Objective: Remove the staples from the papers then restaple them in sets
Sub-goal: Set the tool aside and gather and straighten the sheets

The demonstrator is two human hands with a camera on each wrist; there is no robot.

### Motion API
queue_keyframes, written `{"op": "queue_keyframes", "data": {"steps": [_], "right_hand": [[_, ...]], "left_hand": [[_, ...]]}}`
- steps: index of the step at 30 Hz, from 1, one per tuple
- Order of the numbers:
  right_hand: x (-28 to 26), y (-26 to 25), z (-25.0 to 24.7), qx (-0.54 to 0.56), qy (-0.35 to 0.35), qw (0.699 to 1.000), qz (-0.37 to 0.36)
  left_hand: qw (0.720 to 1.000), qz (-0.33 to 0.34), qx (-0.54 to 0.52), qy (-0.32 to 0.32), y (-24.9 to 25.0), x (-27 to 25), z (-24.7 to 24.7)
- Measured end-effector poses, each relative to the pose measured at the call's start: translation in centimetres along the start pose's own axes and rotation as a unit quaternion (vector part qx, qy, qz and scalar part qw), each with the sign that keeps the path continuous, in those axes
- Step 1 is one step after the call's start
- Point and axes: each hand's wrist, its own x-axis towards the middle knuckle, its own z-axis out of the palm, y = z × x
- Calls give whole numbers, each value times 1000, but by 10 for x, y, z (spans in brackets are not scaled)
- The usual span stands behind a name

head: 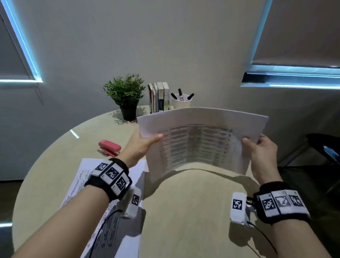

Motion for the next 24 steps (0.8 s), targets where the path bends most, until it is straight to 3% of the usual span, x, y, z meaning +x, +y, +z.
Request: {"op": "queue_keyframes", "data": {"steps": [4, 7, 9, 10, 11, 13, 15, 16, 20, 22, 24], "right_hand": [[-1, 1, -5, 53, 18, 998, 6], [-10, 4, -6, 31, 41, 998, 31], [-15, -3, -4, -23, 75, 997, 4], [-19, -11, -2, -62, 85, 993, -44], [-22, -20, 3, -117, 82, 984, -109], [-21, -32, 16, -282, 36, 933, -221], [-15, -39, 29, -423, -35, 871, -248], [-12, -41, 34, -452, -63, 857, -237], [-1, -49, 45, -425, -96, 878, -199], [4, -50, 46, -360, -108, 907, -188], [1, -59, 46, -271, -96, 941, -177]], "left_hand": [[999, 29, -9, 40, 1, 0, 6], [999, -27, 20, 6, -9, -6, 10], [997, -38, 64, -18, -18, -10, 16], [996, -33, 82, -23, -21, -12, 19], [995, -24, 95, -26, -21, -13, 22], [993, -5, 114, -27, -17, -14, 28], [991, 33, 123, -35, -6, -12, 33], [989, 60, 130, -45, 2, -12, 35], [974, 147, 159, -65, 39, -13, 37], [972, 160, 170, -10, 51, -11, 28], [955, 181, 220, 89, 58, -7, 13]]}}
